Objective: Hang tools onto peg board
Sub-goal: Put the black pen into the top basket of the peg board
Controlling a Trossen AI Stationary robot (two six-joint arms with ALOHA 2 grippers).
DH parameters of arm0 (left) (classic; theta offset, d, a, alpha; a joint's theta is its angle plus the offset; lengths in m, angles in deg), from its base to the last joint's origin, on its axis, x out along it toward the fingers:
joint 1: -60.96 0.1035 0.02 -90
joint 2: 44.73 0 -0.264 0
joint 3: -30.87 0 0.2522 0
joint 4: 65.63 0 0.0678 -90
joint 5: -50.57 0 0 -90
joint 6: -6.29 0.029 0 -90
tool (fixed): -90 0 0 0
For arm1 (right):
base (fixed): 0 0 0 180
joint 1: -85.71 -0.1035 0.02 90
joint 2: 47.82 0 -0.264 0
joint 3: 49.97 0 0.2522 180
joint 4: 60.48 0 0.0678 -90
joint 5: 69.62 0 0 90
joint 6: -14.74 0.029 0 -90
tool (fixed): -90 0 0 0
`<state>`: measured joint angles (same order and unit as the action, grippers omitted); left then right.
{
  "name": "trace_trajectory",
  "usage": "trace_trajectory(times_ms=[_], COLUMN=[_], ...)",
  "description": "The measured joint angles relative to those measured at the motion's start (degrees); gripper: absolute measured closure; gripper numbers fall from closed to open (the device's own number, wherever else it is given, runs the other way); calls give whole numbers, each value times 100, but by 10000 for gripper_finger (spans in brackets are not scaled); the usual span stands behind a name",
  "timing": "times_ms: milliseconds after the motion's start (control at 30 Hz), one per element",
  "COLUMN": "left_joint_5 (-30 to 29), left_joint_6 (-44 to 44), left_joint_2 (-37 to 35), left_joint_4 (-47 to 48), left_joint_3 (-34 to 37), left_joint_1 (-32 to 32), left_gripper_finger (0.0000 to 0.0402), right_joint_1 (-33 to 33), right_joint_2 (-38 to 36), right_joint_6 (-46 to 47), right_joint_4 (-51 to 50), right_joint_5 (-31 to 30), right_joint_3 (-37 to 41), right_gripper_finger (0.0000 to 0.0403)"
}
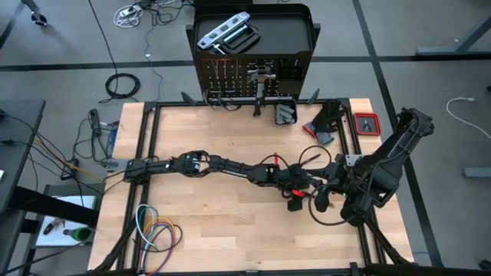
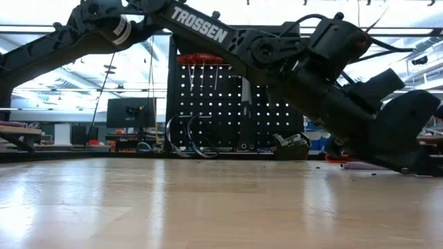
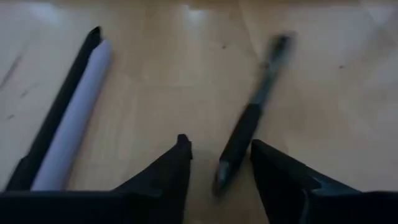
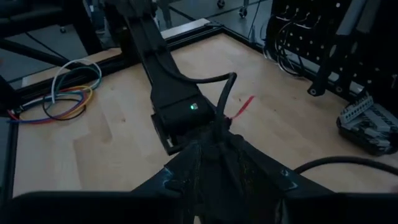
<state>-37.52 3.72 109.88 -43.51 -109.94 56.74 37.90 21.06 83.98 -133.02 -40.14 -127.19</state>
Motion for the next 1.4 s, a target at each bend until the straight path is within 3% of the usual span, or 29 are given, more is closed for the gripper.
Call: trace_trajectory(times_ms=[167, 333, 467, 700, 1033, 1400], left_joint_5=[8, 702, 365, 264, 848, 813], left_joint_6=[-42, 523, 1120, 1897, 2033, 1714], left_joint_2=[-179, -204, -208, -171, -7, 102], left_joint_4=[355, 667, 601, 377, -247, -19], left_joint_3=[22, -159, -196, -196, -205, -238], left_joint_1=[43, 80, 4, -63, -77, -31], left_gripper_finger=[263, 267, 268, 268, 268, 282], right_joint_1=[0, 2, 0, 2, 2, 2], right_joint_2=[17, 17, 37, 37, 37, 37], right_joint_6=[17, 12, 11, 2, -56, -497], right_joint_4=[29, 49, 80, 113, 313, 789], right_joint_5=[12, 9, 15, 17, 17, 8], right_joint_3=[2, 0, 0, 1, 2, 2], right_gripper_finger=[288, 288, 288, 288, 288, 288])
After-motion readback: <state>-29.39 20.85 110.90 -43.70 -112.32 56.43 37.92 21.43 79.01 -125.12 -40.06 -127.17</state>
